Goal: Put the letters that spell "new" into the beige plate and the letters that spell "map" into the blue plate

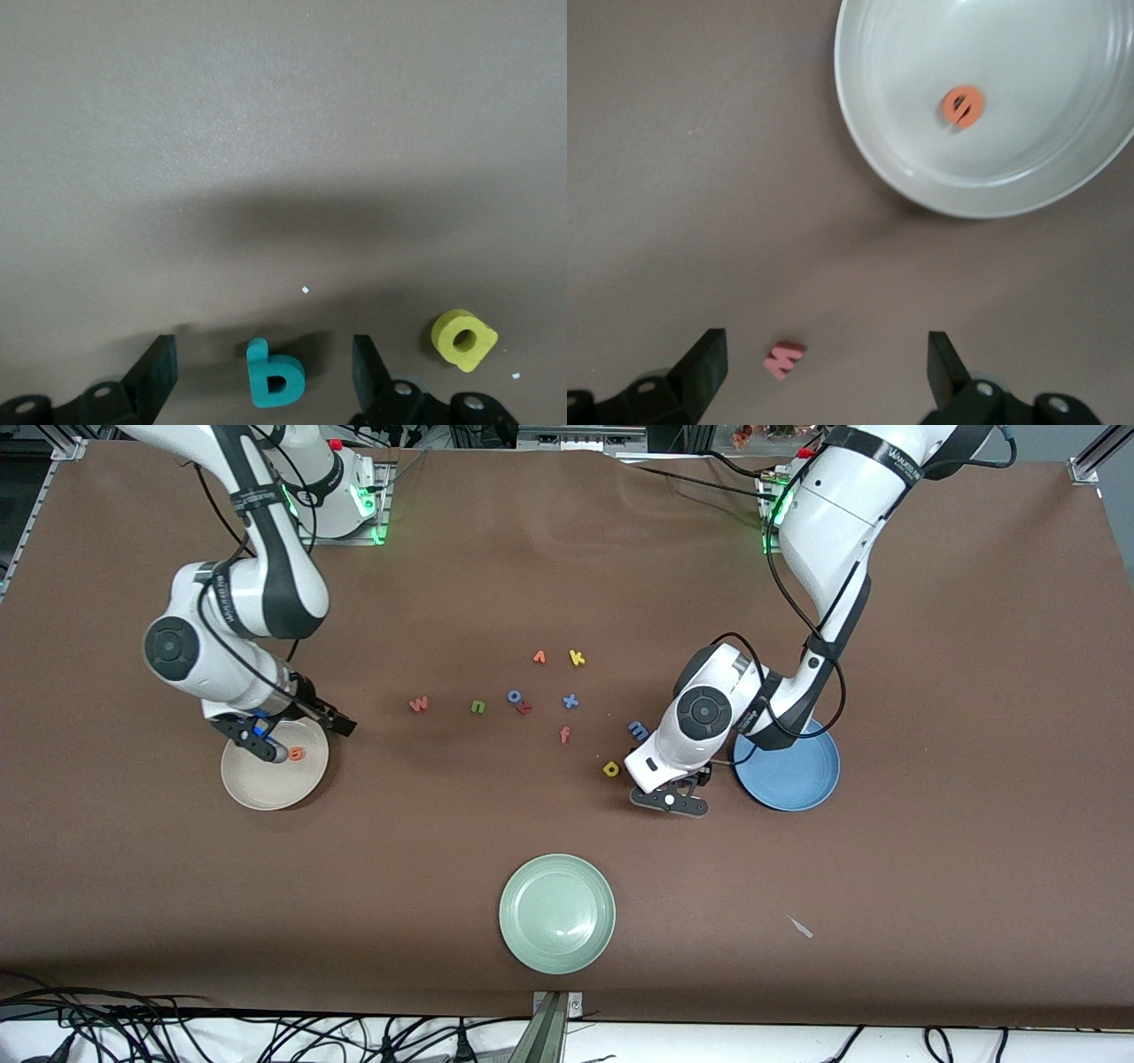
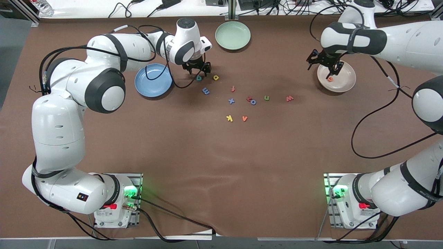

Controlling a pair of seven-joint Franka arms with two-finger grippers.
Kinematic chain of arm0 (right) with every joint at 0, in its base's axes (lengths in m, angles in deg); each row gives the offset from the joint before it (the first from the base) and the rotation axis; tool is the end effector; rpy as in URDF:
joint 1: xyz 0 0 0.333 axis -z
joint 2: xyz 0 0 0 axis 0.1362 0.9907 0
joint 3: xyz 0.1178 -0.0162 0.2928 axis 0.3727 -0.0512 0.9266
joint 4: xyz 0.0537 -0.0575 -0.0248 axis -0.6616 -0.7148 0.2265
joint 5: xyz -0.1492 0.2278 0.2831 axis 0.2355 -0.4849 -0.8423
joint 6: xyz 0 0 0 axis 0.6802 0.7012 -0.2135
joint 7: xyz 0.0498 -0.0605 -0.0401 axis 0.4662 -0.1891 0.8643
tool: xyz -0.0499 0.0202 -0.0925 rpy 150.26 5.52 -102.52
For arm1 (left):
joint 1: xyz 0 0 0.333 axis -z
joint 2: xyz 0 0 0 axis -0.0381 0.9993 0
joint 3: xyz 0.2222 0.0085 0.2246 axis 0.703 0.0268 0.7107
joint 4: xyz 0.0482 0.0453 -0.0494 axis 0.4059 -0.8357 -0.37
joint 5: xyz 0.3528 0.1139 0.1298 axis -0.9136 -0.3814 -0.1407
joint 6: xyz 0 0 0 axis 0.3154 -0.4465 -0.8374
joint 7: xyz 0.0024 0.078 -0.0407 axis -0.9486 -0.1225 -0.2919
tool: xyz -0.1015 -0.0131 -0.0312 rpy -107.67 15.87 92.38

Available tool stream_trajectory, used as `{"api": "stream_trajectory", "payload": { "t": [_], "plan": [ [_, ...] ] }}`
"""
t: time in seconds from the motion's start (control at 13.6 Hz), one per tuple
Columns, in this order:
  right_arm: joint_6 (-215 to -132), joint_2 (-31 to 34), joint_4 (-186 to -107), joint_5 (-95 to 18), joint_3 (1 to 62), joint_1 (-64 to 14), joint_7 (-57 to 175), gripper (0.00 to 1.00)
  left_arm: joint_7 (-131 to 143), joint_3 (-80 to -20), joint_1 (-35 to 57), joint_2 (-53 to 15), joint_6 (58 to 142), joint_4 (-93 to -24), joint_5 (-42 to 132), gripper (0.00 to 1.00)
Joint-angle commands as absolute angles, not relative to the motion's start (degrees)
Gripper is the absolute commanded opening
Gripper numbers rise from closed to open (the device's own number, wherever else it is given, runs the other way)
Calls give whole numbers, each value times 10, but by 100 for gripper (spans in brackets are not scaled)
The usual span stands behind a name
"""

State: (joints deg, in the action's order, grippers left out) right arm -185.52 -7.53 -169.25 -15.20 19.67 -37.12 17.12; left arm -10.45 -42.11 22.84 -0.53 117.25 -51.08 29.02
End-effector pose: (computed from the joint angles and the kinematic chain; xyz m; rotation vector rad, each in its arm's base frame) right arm 0.5451 0.1247 0.2884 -2.9579 0.8932 0.2494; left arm 0.5998 -0.3411 0.1776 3.0981 -0.2796 -0.0543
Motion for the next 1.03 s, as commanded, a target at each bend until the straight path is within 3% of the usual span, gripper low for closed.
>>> {"api": "stream_trajectory", "payload": {
  "t": [0.0, 0.37, 0.59, 0.81, 0.95],
  "plan": [
    [-1879, -79, -1709, -156, 195, -410, 86, 100, -118, -418, 232, -10, 1166, -522, 268, 78],
    [-1904, -36, -1710, -156, 195, -477, -84, 100, -119, -418, 233, -10, 1167, -533, 268, 72],
    [-1912, -22, -1710, -156, 196, -501, -151, 100, -121, -418, 233, -11, 1166, -535, 268, 45],
    [-1959, -21, -1739, -157, 197, -505, -158, 98, -132, -420, 235, -15, 1159, -535, 271, 39],
    [-1997, -21, -1761, -157, 197, -505, -157, 94, -134, -423, 237, -16, 1156, -534, 271, 13]
  ]
}}
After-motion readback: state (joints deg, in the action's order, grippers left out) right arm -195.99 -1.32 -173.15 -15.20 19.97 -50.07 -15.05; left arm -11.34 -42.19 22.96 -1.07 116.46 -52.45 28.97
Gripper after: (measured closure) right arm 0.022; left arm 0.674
